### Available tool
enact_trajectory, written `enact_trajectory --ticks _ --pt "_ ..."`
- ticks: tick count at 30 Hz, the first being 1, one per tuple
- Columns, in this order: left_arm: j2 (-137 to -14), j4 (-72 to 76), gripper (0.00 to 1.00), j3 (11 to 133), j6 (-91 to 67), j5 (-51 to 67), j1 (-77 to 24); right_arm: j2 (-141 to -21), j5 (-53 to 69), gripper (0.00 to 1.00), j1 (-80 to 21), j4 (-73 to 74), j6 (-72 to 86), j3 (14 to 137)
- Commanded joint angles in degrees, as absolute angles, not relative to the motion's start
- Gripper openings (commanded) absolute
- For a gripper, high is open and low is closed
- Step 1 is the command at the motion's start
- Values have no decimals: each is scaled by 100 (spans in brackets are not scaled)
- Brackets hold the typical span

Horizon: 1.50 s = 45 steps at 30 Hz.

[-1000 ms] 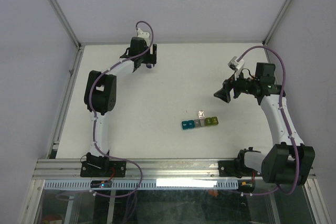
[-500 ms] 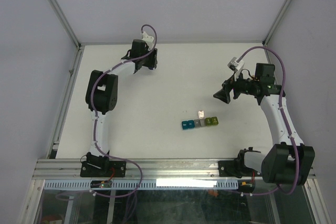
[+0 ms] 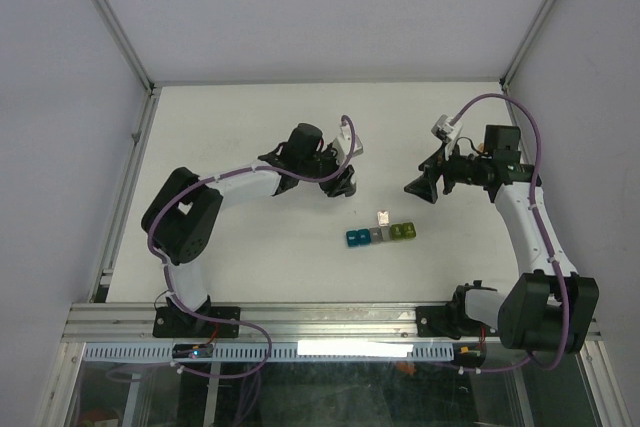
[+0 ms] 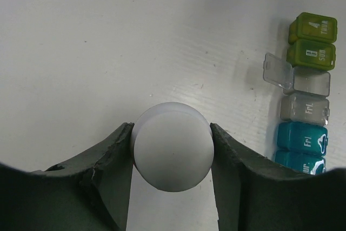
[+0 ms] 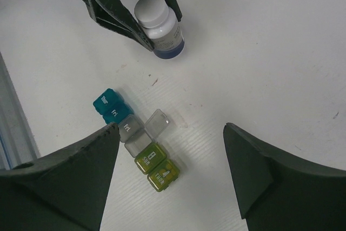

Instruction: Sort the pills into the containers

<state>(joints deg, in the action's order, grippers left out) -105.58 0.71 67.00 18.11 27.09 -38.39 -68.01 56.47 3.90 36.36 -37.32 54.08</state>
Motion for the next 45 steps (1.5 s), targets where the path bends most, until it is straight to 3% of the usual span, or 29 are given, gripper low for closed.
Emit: enact_trajectory --ticks 1,6,10,19,24,26,35,39,45 --pt "-10600 533 25 6704 2012 2900 -3896 -6770 5961 81 404 3634 -3946 5347" --pt "-10647 735 26 6612 1959 2719 -4095 -6823 5981 81 353 3644 -4083 5257" --pt "-10723 742 33 6512 1886 2536 -4179 -6883 5994 81 277 3654 -4150 5246" --pt "-10864 765 57 6504 1519 2152 -4331 -7019 5906 81 61 3669 -4216 5232" --pt "-10685 913 80 6402 1132 2057 -4350 -7038 5915 81 18 3678 -4268 5210" --pt "-10514 1132 85 6224 999 2065 -4335 -7031 5918 81 1 3684 -4332 5189" --pt "-9147 2246 90 4910 639 1969 -4207 -6913 5667 82 -400 3402 -4532 5130" --pt "-8293 3012 99 4028 587 1636 -4180 -6760 5196 97 -768 3030 -4577 5240" --pt "-7378 4645 99 2685 -260 1088 -3990 -7517 6066 99 -862 3557 -4837 6026"
